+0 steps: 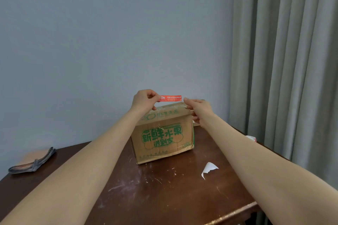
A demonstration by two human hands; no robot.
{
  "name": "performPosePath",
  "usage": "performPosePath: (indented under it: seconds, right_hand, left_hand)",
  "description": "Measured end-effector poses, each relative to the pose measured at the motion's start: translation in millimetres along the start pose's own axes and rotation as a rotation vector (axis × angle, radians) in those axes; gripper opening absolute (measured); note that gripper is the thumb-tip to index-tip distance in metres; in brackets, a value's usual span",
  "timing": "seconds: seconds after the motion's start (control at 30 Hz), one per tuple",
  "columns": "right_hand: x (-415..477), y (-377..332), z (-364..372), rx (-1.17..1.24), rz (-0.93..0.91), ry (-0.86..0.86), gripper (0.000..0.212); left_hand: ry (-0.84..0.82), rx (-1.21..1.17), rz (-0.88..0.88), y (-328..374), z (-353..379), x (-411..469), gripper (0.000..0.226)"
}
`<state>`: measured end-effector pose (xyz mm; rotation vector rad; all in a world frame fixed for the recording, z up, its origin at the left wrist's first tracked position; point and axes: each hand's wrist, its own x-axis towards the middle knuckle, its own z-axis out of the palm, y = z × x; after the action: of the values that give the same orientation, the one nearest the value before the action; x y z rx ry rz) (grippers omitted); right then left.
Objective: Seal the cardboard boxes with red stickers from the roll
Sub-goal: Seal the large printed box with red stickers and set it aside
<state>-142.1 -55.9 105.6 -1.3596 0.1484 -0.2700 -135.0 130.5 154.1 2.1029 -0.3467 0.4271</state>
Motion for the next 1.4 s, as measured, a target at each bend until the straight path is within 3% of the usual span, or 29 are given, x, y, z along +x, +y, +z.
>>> performPosePath:
  seconds: [0.47, 0.8, 1.03, 1.4]
  right_hand:
    - [24, -23, 27, -0.277, -0.066, -0.053, 0.015]
    - [67, -15, 45, -0.787, -0.178, -0.068, 0.048]
    - [80, -1, 60, -1.010, -0.212, -0.075, 0.042]
    - [80, 2, 65, -1.126, -0.150, -0.055, 0.025]
  left_hand:
    - [0.033, -0.055, -0.109, -17, -7, 18, 0.009]
    - [0.042, 0.185, -0.251, -53, 7, 47, 0.027]
    - [0.006, 0.388, -0.332, -72, 11, 64, 0.023]
    - [-0.016, 0.476, -0.379, -80, 16, 73, 0.032]
